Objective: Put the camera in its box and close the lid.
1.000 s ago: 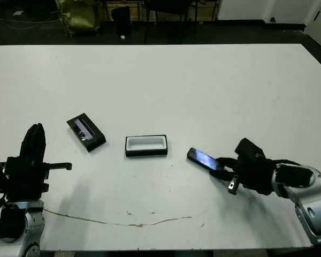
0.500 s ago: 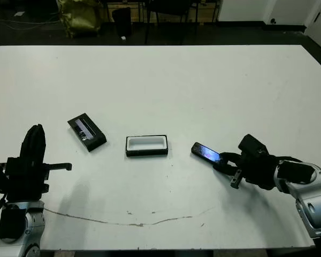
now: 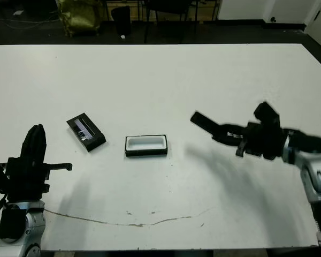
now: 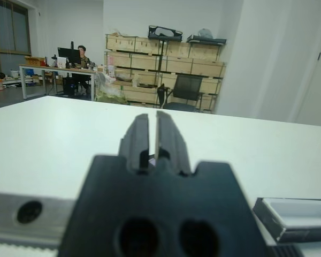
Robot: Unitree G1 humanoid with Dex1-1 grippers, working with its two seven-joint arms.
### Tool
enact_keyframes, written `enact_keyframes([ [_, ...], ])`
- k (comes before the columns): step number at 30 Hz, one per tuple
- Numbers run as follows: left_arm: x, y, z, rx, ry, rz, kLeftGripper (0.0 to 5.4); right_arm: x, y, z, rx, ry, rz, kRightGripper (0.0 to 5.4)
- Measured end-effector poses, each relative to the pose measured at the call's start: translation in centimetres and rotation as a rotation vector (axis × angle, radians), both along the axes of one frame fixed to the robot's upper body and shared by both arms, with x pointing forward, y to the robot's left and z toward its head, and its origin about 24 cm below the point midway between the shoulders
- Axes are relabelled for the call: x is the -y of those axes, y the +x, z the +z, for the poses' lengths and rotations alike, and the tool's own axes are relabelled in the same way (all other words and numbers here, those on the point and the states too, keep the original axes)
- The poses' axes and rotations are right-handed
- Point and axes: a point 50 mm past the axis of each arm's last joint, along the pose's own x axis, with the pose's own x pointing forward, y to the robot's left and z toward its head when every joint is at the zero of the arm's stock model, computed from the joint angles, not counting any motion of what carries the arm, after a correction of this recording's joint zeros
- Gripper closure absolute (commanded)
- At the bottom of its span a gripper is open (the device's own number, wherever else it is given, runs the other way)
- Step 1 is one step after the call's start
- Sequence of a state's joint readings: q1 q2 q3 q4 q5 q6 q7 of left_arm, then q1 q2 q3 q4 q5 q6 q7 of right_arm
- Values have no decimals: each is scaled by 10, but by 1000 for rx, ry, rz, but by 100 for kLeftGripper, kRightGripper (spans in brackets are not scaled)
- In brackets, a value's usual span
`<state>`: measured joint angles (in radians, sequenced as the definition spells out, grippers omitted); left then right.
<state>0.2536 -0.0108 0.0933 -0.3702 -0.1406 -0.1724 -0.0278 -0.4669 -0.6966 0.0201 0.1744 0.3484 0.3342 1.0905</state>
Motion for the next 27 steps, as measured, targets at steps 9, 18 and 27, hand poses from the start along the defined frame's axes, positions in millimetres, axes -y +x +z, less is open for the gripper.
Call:
enact_keyframes([
  [9,0,3,-1,15,7,-8,540,-32,32,36,22,-103,145,508],
  [18,0,3,-1,33,14,-13,540,-76,56,40,47,-250,317,509],
  [27,-1,3,-5,39,17,-13,540,-103,55,26,13,-340,388,509],
])
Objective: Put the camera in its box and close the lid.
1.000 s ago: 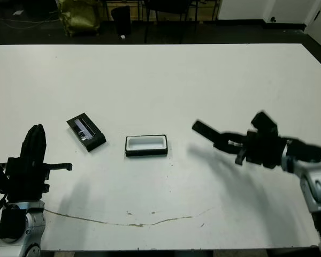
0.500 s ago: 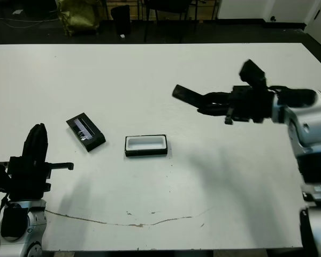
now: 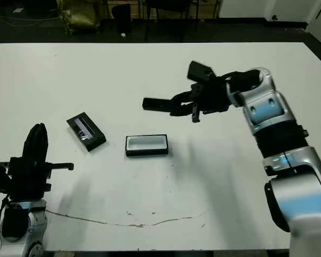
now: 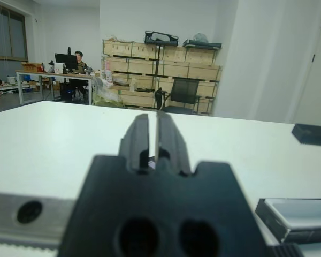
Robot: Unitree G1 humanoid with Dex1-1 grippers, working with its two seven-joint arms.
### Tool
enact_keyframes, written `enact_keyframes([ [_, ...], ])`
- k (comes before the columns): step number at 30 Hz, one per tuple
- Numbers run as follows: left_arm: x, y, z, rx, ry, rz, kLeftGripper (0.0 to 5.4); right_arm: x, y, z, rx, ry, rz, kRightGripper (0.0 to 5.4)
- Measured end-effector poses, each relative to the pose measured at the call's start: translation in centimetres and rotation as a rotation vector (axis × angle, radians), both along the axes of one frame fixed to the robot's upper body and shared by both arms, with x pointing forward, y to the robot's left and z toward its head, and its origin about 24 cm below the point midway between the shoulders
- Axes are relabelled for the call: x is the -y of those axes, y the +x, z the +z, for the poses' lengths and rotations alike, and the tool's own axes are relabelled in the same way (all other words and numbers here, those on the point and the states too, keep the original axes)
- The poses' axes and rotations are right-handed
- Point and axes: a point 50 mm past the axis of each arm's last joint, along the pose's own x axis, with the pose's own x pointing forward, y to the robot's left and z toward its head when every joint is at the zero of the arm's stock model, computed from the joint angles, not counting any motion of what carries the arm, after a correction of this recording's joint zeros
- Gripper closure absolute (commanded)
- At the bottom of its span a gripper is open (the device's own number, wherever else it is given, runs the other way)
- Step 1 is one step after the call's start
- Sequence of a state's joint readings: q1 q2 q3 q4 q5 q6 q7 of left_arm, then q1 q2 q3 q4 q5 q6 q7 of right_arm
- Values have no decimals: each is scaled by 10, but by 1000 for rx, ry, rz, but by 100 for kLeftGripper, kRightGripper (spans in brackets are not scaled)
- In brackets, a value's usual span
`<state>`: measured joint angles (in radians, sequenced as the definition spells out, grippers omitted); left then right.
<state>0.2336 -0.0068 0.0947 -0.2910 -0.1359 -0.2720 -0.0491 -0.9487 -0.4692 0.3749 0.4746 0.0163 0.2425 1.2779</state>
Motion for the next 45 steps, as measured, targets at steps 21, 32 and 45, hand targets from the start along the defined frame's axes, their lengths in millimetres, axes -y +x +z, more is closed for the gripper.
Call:
enact_keyframes([
  [21,1,0,0,1,10,0,540,-9,-4,-11,-111,-31,80,509],
  [32,2,2,1,12,19,-7,540,-23,0,-12,-183,-79,113,509],
  [45,2,1,0,14,18,-6,540,-30,0,-25,-194,-145,146,509],
])
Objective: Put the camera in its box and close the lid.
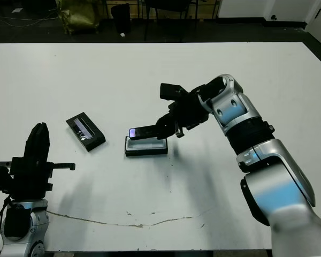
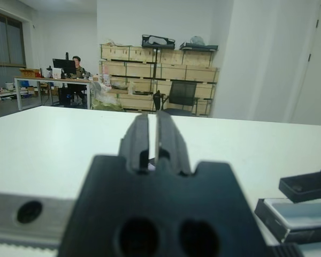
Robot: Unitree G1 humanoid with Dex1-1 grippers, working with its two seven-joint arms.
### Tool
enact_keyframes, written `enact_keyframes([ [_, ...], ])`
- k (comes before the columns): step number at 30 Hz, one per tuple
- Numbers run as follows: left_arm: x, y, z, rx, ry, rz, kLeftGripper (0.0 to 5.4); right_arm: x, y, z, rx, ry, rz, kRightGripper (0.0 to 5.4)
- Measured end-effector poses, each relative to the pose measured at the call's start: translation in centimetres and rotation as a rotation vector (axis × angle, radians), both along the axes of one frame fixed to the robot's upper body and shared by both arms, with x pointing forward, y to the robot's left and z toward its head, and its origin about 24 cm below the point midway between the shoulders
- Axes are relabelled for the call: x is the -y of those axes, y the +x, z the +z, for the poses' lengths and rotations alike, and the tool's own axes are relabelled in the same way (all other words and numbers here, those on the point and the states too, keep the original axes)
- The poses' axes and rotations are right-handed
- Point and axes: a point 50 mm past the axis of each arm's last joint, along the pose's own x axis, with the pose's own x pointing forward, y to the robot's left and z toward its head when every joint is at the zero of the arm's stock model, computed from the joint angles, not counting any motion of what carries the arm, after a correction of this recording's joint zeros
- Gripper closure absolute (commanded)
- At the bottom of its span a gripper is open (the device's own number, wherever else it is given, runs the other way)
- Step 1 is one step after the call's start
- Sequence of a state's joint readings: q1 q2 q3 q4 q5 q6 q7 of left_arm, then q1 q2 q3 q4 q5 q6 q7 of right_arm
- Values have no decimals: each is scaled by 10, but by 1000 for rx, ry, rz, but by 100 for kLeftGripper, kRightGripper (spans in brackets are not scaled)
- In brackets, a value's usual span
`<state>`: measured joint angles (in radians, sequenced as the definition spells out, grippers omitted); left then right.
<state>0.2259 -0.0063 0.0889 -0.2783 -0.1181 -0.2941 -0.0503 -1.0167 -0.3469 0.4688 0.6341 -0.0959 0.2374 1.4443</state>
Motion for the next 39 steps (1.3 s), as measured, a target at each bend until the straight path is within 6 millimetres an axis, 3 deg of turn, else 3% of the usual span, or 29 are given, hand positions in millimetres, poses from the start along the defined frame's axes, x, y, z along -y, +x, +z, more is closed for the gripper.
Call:
enact_keyframes([
  [39,0,-1,-2,0,11,10,540,-9,-1,-14,4,-48,72,509],
])
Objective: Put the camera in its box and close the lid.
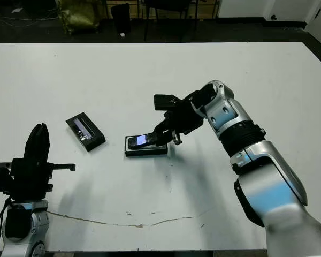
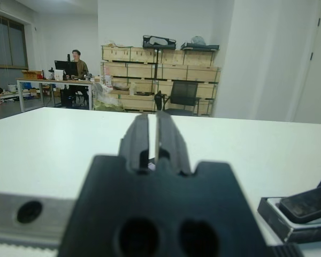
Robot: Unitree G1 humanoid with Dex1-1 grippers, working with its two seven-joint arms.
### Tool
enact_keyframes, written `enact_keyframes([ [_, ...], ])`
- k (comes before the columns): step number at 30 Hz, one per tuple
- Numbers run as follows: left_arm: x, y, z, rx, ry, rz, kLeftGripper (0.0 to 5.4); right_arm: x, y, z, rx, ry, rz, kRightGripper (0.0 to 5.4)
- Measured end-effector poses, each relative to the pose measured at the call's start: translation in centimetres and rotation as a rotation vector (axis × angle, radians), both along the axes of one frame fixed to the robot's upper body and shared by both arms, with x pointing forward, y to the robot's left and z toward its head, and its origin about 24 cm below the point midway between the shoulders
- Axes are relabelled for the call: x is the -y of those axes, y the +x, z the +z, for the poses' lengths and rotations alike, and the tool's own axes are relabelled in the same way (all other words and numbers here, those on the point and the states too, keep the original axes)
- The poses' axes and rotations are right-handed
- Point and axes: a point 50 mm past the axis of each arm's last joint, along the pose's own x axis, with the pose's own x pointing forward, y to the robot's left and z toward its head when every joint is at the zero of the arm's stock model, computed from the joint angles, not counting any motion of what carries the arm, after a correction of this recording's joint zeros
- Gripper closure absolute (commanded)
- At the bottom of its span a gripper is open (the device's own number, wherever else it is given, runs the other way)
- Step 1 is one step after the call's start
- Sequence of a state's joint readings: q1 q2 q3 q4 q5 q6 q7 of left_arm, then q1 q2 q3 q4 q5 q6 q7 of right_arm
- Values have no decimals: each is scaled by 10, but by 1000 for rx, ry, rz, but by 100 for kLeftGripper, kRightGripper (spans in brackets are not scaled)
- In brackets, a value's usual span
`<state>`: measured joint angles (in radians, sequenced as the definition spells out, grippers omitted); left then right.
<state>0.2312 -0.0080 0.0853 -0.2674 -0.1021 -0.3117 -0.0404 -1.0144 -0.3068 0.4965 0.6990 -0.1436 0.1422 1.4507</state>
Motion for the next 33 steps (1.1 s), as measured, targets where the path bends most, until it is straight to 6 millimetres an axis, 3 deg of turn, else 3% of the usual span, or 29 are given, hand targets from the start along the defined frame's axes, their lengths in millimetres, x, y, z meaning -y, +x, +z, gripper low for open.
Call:
enact_keyframes([
  [33,0,0,-1,-2,2,2,540,-15,0,-4,-27,-83,-17,509],
])
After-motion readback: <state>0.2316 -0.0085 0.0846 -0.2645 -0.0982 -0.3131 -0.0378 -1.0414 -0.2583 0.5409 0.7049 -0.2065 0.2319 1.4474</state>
